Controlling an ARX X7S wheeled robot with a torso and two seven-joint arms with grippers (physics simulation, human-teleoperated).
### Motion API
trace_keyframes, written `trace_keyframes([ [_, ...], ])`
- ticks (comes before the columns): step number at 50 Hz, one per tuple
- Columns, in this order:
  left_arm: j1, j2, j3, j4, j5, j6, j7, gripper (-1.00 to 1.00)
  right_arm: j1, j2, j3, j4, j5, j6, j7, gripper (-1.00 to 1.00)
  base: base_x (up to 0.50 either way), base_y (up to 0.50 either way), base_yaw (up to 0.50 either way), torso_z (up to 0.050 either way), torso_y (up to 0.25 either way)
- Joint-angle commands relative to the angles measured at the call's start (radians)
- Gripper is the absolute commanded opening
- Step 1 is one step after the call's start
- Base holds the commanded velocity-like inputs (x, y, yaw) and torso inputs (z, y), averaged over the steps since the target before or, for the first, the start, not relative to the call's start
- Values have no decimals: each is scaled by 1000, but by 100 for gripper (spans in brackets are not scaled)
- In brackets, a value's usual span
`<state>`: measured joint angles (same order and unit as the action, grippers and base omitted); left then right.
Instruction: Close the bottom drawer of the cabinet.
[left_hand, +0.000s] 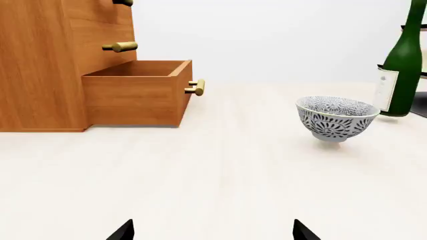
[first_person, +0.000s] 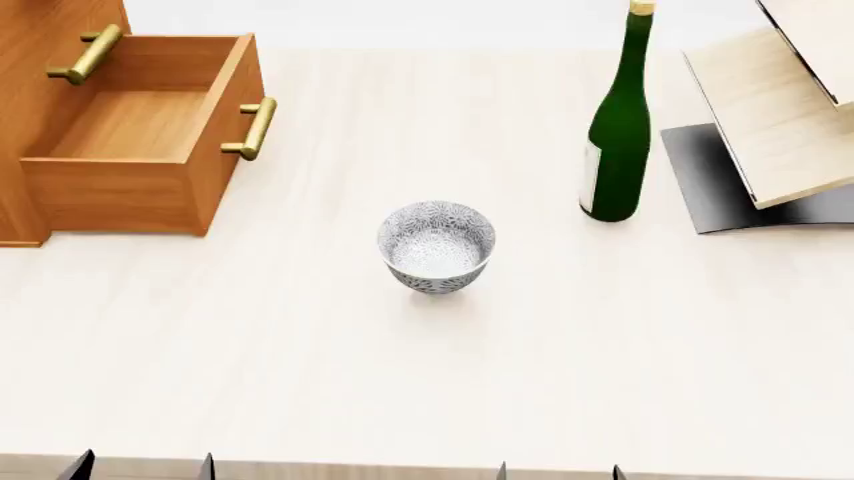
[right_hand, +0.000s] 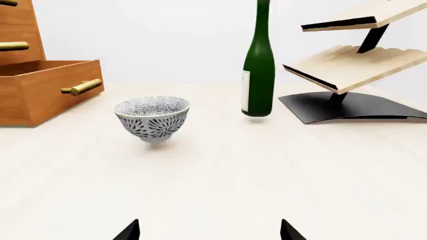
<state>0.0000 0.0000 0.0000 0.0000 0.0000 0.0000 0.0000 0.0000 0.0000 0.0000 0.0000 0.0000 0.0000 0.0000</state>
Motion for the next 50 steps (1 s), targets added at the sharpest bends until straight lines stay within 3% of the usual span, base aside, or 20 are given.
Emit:
trace_keyframes([
  [1,21,-23,50,9,24,49,-8,100,20,18,-27,37,4,-11,16,100,0,0,0,0,0],
  [5,10,-43,51,25,48,56,-57,100,14,38,-65,31,-32,-6,46,100,0,0,0,0,0],
  [8,9,-53,40,31,-30,53,-19,100,11,45,-75,33,-35,-9,59,100,0,0,0,0,0],
  [16,-4,-75,57,9,-11,67,-37,100,19,58,-83,38,-16,-8,73,100,0,0,0,0,0],
  [17,-16,-53,42,-150,76,150,-5,100,-150,1,-150,-142,102,-150,150,100,0,0,0,0,0],
  [18,2,-41,23,0,42,81,-4,100,0,151,-239,8,105,-25,226,100,0,0,0,0,0],
  [19,2,-44,27,5,41,82,-5,100,23,13,-89,31,-45,20,89,100,0,0,0,0,0],
  [20,4,-47,32,0,42,92,-8,100,6,17,-48,13,-91,-11,75,100,0,0,0,0,0],
  [28,21,-63,55,49,68,85,-43,100,-24,46,-44,-120,-5,49,77,100,0,0,0,0,0],
  [29,17,-63,54,69,70,60,-49,100,7,48,-38,-139,-13,132,94,100,0,0,0,0,0],
  [38,-3,-73,43,203,49,-86,-64,100,83,100,-26,-234,15,268,77,100,0,0,0,0,0],
  [50,-12,-88,29,299,-18,-197,-66,100,156,136,-22,-326,26,382,82,100,0,0,0,0,0],
])
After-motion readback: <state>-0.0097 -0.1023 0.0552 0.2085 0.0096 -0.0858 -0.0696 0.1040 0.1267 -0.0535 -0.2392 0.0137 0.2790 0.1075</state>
